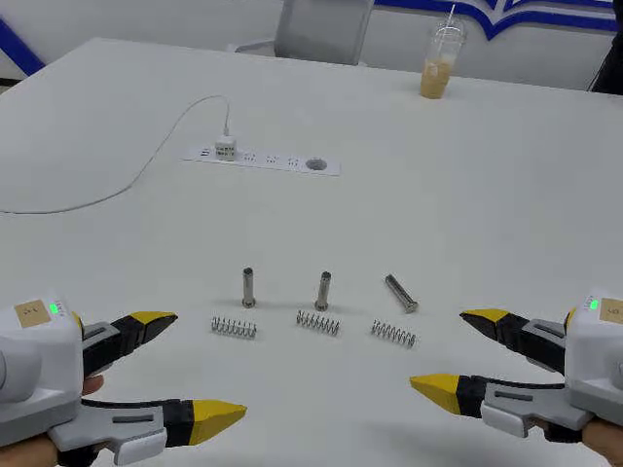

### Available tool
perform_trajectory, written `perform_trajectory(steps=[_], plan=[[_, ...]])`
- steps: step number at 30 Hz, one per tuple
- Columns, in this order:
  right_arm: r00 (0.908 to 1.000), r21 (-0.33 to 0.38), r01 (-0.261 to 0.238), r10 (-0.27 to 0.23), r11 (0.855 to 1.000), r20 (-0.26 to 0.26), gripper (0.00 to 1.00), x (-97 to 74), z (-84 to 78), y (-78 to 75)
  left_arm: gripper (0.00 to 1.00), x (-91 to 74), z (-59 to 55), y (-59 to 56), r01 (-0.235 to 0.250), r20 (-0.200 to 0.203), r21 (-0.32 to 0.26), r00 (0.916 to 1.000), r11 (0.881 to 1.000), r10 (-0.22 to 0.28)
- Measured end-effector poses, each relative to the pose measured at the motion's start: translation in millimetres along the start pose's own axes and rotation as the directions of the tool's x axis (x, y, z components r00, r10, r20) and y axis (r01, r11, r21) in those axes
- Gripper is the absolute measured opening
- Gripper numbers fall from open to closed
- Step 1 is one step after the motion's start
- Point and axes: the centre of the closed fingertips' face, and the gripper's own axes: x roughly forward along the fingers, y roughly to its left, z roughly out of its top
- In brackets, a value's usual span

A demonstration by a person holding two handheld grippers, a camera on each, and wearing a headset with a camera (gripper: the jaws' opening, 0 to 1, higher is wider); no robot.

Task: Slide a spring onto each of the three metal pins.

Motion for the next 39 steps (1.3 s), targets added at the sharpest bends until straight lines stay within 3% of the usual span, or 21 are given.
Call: perform_trajectory(steps=[16, 39], plan=[[0.9998, 0.001, 0.018, -0.018, 1.000, 0.003, 0.62, 2.9, 14.3, -13.9, 0.86, -0.4, 0.8, -0.1, -0.004, -0.004, 0.005, 1.0000, 1.000, 0.004], [0.9970, -0.009, 0.050, -0.051, 0.999, -0.058, 0.53, 36.0, 25.3, -43.9, 0.86, -0.7, 0.9, -1.2, -0.003, -0.018, 0.012, 0.9998, 1.000, 0.004]])
